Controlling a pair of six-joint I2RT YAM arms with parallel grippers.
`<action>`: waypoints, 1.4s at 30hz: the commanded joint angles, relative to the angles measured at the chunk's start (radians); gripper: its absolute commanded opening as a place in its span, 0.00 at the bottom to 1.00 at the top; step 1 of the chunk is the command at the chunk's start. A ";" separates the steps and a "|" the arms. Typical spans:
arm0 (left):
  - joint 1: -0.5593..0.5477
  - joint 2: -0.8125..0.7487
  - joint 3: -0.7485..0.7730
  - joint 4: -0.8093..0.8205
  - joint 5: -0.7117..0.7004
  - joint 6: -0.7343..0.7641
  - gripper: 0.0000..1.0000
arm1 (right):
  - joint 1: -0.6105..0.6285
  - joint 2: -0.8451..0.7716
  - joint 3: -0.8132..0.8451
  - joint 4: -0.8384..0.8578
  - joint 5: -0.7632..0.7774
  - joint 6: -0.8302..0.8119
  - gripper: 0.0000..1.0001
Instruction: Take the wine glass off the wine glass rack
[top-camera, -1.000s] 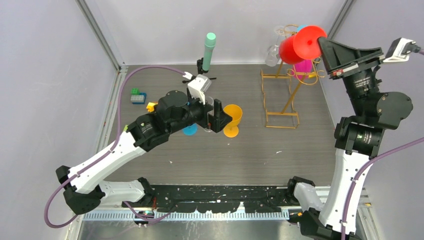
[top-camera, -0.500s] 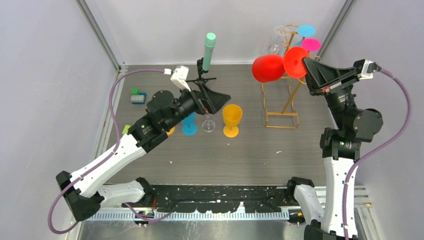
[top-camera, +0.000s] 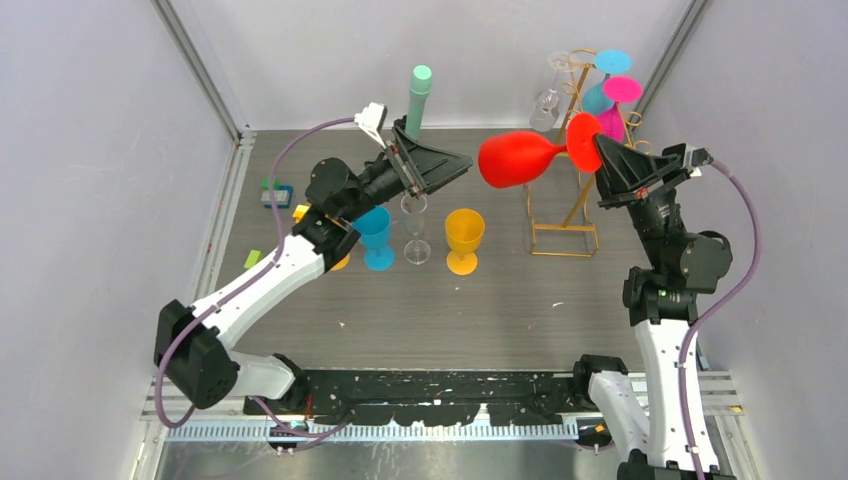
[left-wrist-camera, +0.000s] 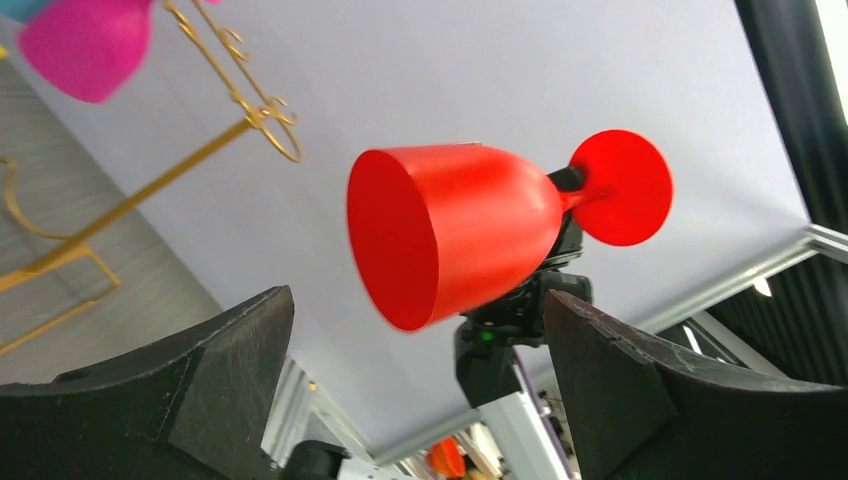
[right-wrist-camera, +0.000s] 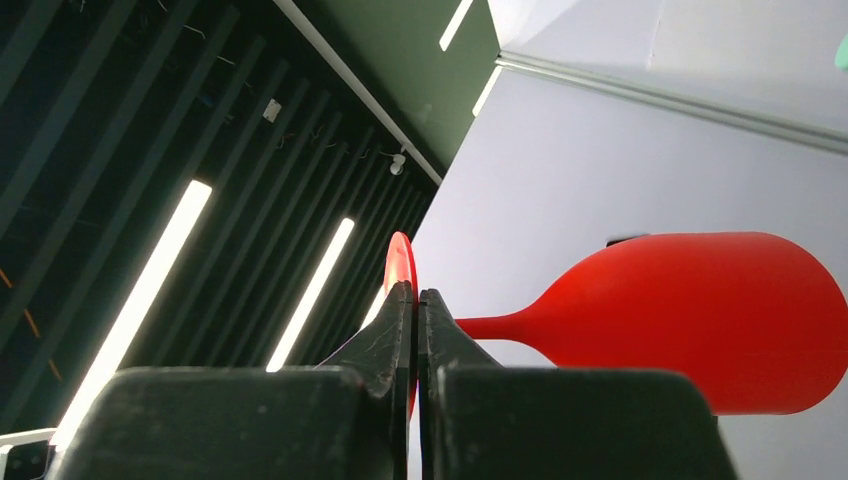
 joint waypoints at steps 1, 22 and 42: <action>-0.031 0.063 0.072 0.205 0.127 -0.104 0.99 | 0.048 -0.033 -0.037 0.048 0.044 0.048 0.00; -0.103 -0.011 0.007 0.278 0.132 -0.158 0.00 | 0.061 -0.159 -0.175 -0.088 0.067 0.033 0.00; -0.101 -0.294 0.145 -0.919 -0.172 0.583 0.00 | 0.061 -0.189 0.046 -0.869 0.091 -0.572 0.74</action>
